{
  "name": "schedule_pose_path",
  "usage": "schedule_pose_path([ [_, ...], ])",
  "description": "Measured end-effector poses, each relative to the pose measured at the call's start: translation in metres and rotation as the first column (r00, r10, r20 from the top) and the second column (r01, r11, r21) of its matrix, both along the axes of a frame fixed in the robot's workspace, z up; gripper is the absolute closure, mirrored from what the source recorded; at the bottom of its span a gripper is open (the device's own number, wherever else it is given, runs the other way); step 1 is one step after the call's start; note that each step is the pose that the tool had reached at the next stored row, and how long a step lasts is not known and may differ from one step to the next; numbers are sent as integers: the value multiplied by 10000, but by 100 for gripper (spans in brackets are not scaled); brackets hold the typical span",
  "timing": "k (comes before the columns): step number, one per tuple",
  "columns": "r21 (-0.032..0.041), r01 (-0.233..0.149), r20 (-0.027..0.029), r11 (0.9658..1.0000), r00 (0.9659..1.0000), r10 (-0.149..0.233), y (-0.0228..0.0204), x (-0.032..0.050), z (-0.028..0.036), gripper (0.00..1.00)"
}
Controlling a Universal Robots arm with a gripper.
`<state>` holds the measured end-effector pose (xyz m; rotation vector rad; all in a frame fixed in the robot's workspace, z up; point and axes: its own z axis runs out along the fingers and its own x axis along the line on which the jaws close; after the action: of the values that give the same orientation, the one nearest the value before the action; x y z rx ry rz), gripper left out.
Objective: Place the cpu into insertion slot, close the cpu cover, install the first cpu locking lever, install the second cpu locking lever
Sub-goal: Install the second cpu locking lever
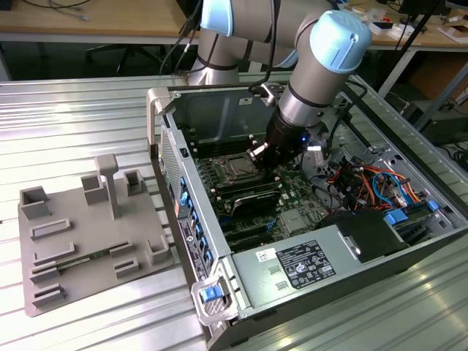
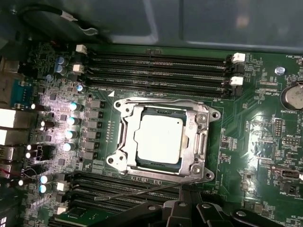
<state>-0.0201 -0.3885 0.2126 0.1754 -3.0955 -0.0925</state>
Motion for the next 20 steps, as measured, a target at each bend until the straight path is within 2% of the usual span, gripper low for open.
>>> schedule_pose_path([
  [5, 4, 0, 0, 10000, 10000, 0, 0, -122, -23, 89],
  [8, 13, 2, 3, 10000, 10000, -2, 1, -279, -34, 89],
  [10, 18, 0, 3, 10000, 10000, 0, 0, -300, -34, 89],
  [13, 56, 0, 33, 10000, 10000, -1, 1, -382, -35, 89],
  [16, 111, 1, 75, 9999, 10000, -2, 1, -530, -35, 89],
  [20, 162, 0, 99, 9999, 10000, -2, 0, -661, -35, 89],
])
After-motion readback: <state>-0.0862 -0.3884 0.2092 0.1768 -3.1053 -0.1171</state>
